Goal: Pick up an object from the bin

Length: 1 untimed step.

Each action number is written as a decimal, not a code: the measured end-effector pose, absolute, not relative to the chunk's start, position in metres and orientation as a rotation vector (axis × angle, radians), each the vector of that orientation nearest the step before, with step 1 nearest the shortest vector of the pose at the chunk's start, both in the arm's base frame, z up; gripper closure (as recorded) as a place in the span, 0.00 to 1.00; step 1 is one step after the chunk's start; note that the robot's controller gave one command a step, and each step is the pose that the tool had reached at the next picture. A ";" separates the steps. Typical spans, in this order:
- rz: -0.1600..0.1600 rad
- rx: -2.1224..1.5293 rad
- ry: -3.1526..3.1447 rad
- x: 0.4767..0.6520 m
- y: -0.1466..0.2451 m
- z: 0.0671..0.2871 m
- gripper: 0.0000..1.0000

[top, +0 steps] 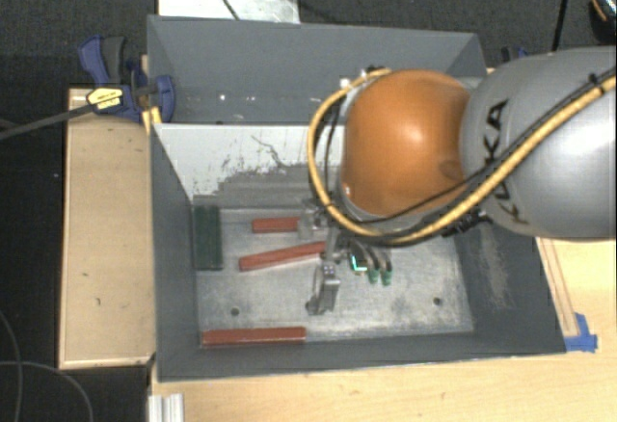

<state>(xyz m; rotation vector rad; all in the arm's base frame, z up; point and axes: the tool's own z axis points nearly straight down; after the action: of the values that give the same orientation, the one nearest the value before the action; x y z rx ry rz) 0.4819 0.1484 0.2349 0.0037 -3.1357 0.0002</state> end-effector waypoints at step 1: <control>0.001 0.085 -3.135 0.489 0.152 0.156 0.00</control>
Offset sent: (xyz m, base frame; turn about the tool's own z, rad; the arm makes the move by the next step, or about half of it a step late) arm 0.0076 0.0040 -0.0742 -0.0526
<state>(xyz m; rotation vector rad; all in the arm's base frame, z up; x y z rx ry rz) 0.4890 0.1522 0.1565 0.0851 -3.1352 0.0014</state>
